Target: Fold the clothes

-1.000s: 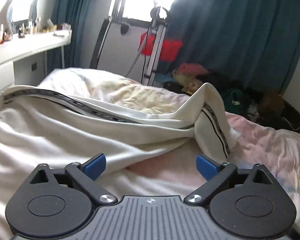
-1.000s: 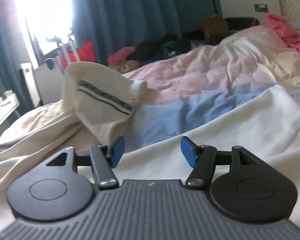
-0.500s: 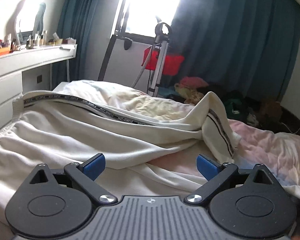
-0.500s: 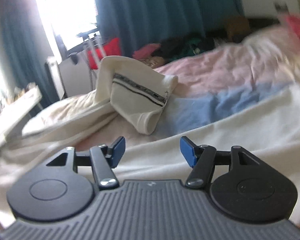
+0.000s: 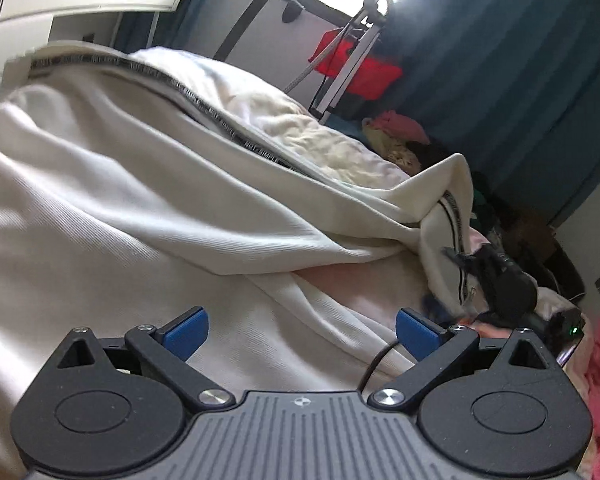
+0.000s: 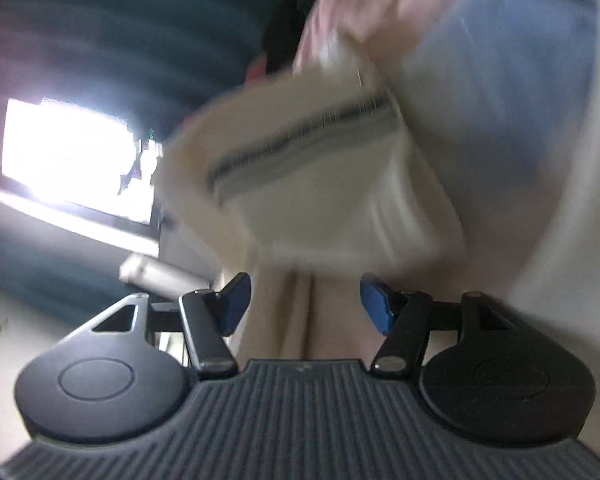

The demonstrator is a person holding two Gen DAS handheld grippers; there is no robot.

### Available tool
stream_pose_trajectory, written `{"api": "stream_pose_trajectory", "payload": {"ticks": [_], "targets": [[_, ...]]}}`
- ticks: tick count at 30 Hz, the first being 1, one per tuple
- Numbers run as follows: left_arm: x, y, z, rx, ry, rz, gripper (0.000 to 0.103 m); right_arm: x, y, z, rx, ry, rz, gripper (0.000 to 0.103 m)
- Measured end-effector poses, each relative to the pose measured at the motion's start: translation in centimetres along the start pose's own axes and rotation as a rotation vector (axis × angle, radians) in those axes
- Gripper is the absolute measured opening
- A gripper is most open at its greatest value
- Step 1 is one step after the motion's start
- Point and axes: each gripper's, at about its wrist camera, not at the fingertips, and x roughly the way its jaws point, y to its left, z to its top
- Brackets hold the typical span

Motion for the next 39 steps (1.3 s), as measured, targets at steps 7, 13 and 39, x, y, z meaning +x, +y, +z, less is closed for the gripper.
{"api": "stream_pose_trajectory", "payload": {"ticks": [7,13,39], "targets": [[1.7,0.7,0.4,-0.062,0.067,-0.027,0.102,-0.8,4.5,8.5,-0.146,-0.325,-0.305,0.009],[1.0,-1.7,-1.0,0.075,0.074,-0.077,0.102,-6.9,10.8,17.6,-0.322,-0.494,-0.358,0.006],[2.4,-2.4,-1.1,0.126,0.109,-0.052,0.103,-6.4,17.4,24.7,-0.602,-0.424,-0.37,0.006]]}}
